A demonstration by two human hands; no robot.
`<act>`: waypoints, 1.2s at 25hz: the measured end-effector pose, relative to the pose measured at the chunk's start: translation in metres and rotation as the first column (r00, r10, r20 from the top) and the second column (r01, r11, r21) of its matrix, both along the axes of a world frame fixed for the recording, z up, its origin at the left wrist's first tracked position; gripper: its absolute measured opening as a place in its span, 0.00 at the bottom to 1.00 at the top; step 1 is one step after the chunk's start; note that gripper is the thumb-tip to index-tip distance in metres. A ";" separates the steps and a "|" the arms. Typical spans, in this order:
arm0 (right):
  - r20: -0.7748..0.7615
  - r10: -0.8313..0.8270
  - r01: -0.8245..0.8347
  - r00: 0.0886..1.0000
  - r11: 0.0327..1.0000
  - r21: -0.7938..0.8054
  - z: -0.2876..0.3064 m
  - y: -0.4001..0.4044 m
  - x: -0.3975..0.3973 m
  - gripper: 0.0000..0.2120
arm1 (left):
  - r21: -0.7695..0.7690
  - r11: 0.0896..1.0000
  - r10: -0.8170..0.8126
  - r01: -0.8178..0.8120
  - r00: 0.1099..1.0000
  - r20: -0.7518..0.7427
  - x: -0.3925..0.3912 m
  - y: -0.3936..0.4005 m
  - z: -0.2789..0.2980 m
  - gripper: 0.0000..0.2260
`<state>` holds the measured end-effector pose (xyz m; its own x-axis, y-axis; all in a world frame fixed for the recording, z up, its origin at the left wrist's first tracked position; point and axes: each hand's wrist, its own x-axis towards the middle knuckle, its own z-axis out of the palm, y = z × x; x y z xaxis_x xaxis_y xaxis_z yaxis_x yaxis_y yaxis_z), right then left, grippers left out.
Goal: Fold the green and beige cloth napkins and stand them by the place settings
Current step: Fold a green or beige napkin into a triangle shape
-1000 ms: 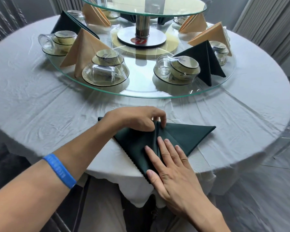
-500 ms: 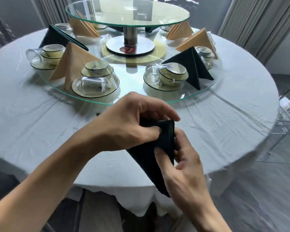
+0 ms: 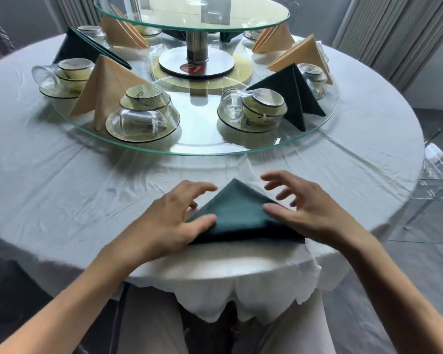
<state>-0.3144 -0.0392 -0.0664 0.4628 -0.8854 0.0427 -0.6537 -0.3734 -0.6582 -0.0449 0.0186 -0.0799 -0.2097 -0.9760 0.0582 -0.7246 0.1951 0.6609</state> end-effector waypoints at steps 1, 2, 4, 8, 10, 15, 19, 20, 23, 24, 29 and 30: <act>-0.025 0.055 -0.056 0.998 0.998 -0.042 -0.005 0.009 -0.005 0.24 | -0.031 0.997 -0.072 0.075 0.992 0.102 0.002 0.007 -0.005 0.22; -0.056 0.104 -0.109 0.993 0.990 -0.089 -0.011 0.018 -0.010 0.26 | -0.050 0.989 -0.131 0.141 0.977 0.170 0.004 0.015 -0.010 0.23; -0.091 0.115 -0.132 0.989 0.971 -0.201 -0.023 0.032 -0.018 0.24 | -0.140 0.975 -0.137 0.171 0.964 0.228 0.009 0.027 -0.021 0.20; 0.011 0.034 -0.030 0.999 0.970 -0.243 -0.033 0.038 -0.024 0.14 | -0.243 0.962 -0.089 0.128 0.982 0.164 0.018 0.034 -0.031 0.15; 0.000 -0.008 0.008 1.000 0.974 -0.226 -0.034 0.038 -0.026 0.11 | -0.286 0.944 -0.080 0.166 0.954 0.289 0.023 0.036 -0.033 0.16; -0.247 -0.138 0.048 0.959 0.940 -0.338 -0.023 0.055 -0.025 0.12 | -0.357 0.914 0.043 0.190 0.833 0.551 0.015 0.052 -0.027 0.19; -0.336 -0.250 0.097 0.908 0.905 -0.413 -0.016 0.059 0.041 0.22 | -0.345 0.935 0.080 0.081 0.901 0.427 -0.019 0.024 -0.013 0.21; -0.386 -0.220 0.073 0.896 0.930 -0.360 -0.021 0.058 0.061 0.25 | -0.305 0.948 0.065 0.093 0.881 0.468 -0.025 0.015 -0.017 0.23; -0.518 -0.137 0.029 0.844 0.977 -0.211 -0.044 0.052 0.077 0.31 | -0.183 0.969 -0.037 0.168 0.826 0.563 -0.023 0.009 -0.040 0.27; -0.532 -0.131 0.031 0.837 0.981 -0.193 -0.049 0.050 0.067 0.33 | -0.166 0.971 -0.049 0.170 0.828 0.559 -0.017 0.014 -0.047 0.27; -0.591 -0.201 0.177 0.781 0.979 -0.099 -0.048 0.060 0.004 0.29 | -0.168 0.974 -0.057 0.149 0.887 0.458 0.000 0.035 -0.052 0.27; -0.597 -0.204 0.189 0.776 0.978 -0.089 -0.046 0.062 0.000 0.29 | -0.185 0.975 -0.041 0.125 0.915 0.401 -0.002 0.034 -0.050 0.26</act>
<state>-0.3140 0.0223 -0.1125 0.2177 -0.9622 -0.1639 -0.9739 -0.2032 -0.1010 -0.0465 0.0528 -0.1296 -0.3364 -0.9299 0.1490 -0.8921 0.3653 0.2660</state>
